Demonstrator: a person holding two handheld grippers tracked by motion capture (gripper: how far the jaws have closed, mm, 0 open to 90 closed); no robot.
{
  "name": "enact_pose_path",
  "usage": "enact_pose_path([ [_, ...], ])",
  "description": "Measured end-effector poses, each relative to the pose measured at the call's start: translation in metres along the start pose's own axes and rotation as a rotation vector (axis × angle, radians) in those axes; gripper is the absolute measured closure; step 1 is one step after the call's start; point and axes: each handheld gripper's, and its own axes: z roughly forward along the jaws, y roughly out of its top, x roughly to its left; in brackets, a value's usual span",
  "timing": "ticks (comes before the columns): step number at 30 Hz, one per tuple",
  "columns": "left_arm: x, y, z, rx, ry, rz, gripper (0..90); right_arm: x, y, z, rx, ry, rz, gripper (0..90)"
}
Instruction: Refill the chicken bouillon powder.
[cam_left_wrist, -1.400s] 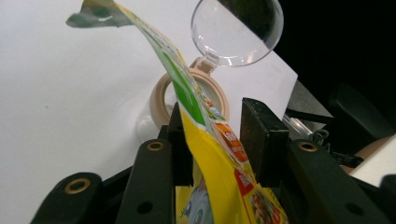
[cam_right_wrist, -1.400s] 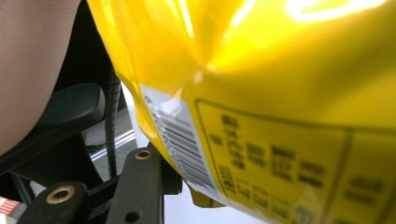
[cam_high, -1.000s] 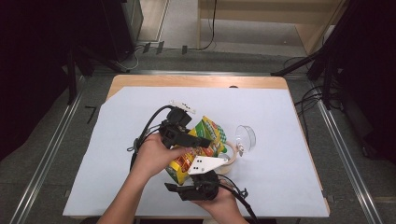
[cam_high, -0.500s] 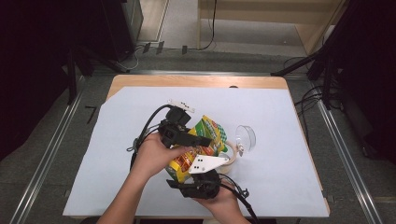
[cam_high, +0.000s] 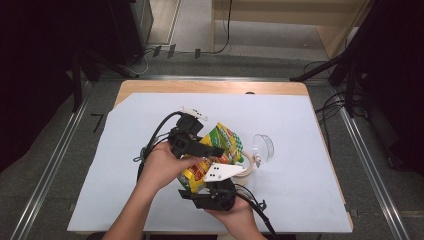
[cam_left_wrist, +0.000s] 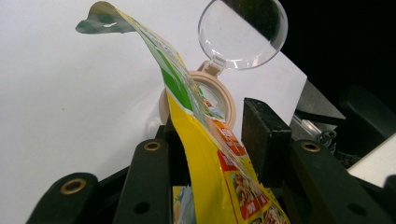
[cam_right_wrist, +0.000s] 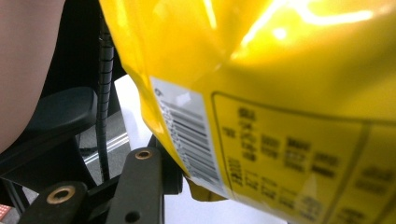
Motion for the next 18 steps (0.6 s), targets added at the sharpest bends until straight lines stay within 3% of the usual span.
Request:
enact_pose_path([
  [4, 0.001, 0.0, 0.001, 0.0, -0.003, 0.01, 70.7, 0.0, 0.0, 0.001, 0.007, 0.009, 0.006, 62.5],
  [6, 0.001, 0.001, 0.0, -0.013, 0.013, -0.023, 72.2, 0.0, 0.0, 0.0, 0.005, 0.019, 0.01, 62.4],
  [10, 0.002, 0.006, -0.001, -0.002, -0.002, -0.039, 73.0, -0.001, 0.004, -0.003, 0.014, 0.027, -0.001, 61.5],
  [13, 0.007, 0.012, 0.0, 0.024, -0.041, -0.079, 74.5, -0.001, 0.007, -0.003, 0.022, 0.048, 0.002, 59.9],
  [15, 0.007, 0.016, 0.001, 0.042, -0.042, -0.073, 76.2, 0.001, 0.008, -0.002, 0.033, 0.041, -0.026, 59.8],
  [18, 0.006, 0.018, 0.0, 0.032, -0.043, -0.054, 76.8, 0.002, 0.009, -0.001, 0.029, 0.026, -0.052, 62.3],
])
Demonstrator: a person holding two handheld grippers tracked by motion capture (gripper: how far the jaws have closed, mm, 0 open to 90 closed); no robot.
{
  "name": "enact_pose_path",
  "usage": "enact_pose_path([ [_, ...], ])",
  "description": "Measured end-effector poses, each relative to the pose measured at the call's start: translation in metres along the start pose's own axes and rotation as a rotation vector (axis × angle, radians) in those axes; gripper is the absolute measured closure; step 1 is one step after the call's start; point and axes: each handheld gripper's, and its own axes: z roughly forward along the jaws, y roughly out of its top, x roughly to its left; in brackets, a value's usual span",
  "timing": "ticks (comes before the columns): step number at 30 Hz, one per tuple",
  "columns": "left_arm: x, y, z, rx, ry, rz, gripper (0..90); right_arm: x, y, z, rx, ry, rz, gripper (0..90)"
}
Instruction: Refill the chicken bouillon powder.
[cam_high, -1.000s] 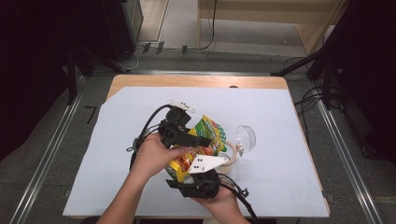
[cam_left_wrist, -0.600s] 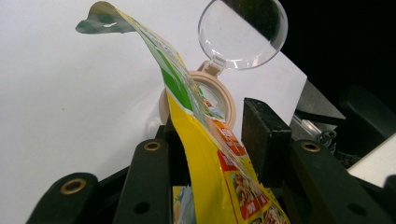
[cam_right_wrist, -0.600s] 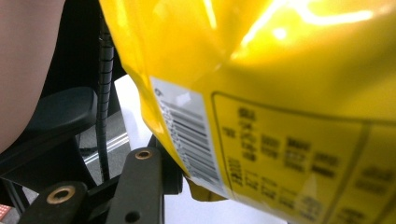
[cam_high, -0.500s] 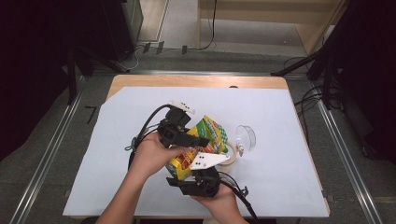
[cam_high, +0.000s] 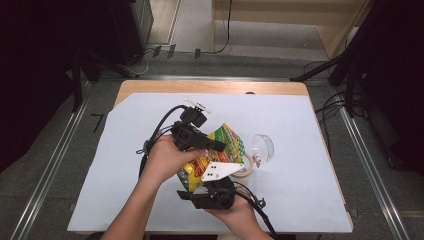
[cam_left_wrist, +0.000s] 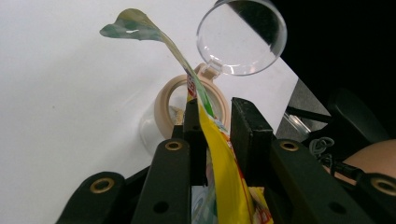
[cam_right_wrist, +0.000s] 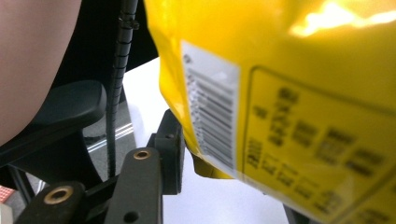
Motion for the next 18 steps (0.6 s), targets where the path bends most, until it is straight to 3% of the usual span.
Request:
enact_pose_path([
  [10, -0.0011, 0.0012, -0.0065, -0.031, -0.027, 0.005, 76.2, -0.0016, 0.0034, 0.0024, -0.016, -0.019, -0.039, 66.5],
  [18, -0.0032, 0.0025, -0.0013, -0.019, -0.012, 0.012, 73.8, -0.0049, 0.0008, 0.0024, -0.034, -0.002, 0.023, 67.0],
])
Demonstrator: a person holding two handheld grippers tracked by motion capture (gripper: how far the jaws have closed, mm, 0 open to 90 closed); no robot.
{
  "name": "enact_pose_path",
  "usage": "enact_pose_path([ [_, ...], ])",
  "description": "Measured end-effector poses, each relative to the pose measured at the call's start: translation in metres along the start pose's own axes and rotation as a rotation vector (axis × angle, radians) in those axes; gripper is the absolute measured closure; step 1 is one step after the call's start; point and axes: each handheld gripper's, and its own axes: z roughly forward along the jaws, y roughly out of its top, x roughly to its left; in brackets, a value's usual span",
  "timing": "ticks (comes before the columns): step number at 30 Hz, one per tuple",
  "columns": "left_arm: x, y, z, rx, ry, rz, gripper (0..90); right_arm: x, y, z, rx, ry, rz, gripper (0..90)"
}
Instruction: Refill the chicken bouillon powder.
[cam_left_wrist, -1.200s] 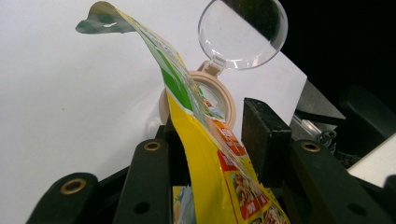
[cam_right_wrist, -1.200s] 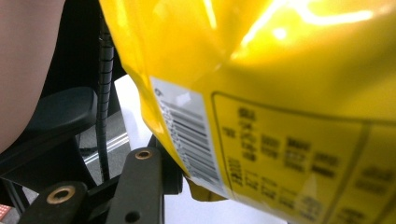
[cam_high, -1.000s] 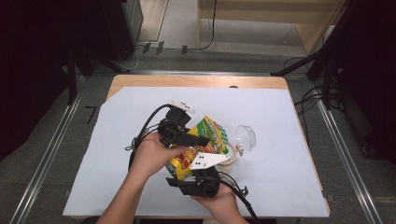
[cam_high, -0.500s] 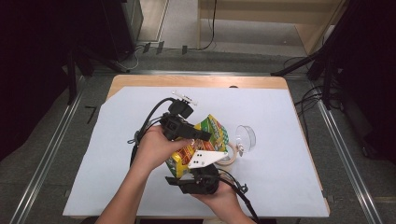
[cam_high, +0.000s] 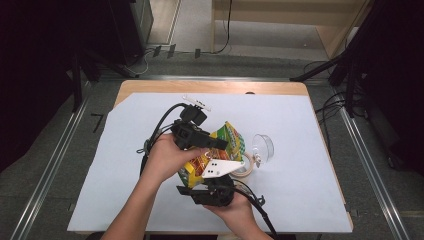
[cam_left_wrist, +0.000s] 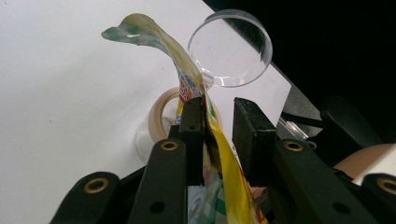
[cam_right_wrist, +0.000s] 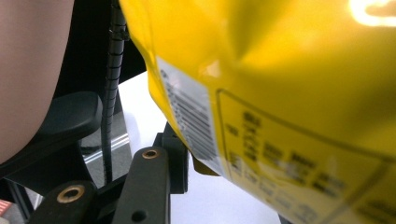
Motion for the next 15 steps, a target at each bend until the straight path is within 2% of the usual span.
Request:
enact_pose_path([
  [7, -0.0015, -0.0004, 0.003, -0.001, 0.001, 0.003, 73.2, -0.0018, -0.0032, -0.0016, -0.004, 0.005, 0.02, 66.9],
  [12, -0.0056, -0.0005, 0.0061, 0.005, 0.005, 0.023, 74.7, -0.0037, -0.0066, -0.0015, -0.018, 0.025, 0.052, 66.7],
  [15, -0.0082, -0.0005, 0.0071, 0.005, 0.011, 0.036, 76.3, -0.0034, -0.0094, -0.0017, -0.012, 0.012, 0.039, 66.6],
])
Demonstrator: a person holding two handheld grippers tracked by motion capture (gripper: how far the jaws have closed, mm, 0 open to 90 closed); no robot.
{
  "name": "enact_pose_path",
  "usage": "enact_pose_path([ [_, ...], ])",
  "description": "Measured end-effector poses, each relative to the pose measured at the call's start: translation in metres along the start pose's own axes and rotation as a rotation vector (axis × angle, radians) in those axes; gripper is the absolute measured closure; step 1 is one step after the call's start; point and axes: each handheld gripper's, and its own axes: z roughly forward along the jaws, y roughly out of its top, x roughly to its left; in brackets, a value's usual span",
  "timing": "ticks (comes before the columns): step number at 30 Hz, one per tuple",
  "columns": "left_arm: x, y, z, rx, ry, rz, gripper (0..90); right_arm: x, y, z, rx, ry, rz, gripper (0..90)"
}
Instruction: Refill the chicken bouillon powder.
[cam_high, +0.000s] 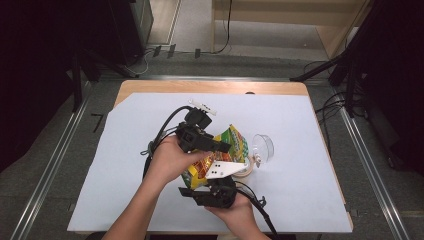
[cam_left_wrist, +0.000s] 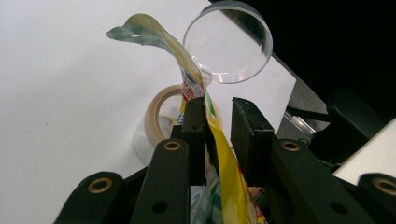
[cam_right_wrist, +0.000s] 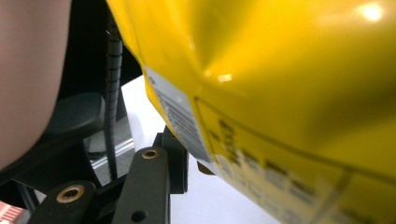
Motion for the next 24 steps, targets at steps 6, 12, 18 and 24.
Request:
enact_pose_path([
  [6, -0.003, 0.001, -0.004, -0.005, 0.016, 0.004, 79.0, 0.002, 0.002, 0.0, -0.007, 0.004, -0.006, 65.8],
  [12, -0.005, 0.001, -0.007, 0.0, 0.014, -0.013, 78.9, 0.004, 0.006, 0.002, -0.02, 0.028, 0.019, 66.3],
  [18, -0.002, 0.002, -0.009, -0.007, -0.014, -0.046, 78.9, 0.006, 0.01, 0.001, -0.015, 0.029, 0.007, 66.5],
  [24, 0.012, 0.009, -0.013, 0.01, -0.055, -0.09, 78.5, 0.003, 0.019, 0.001, 0.021, 0.048, 0.022, 66.5],
])
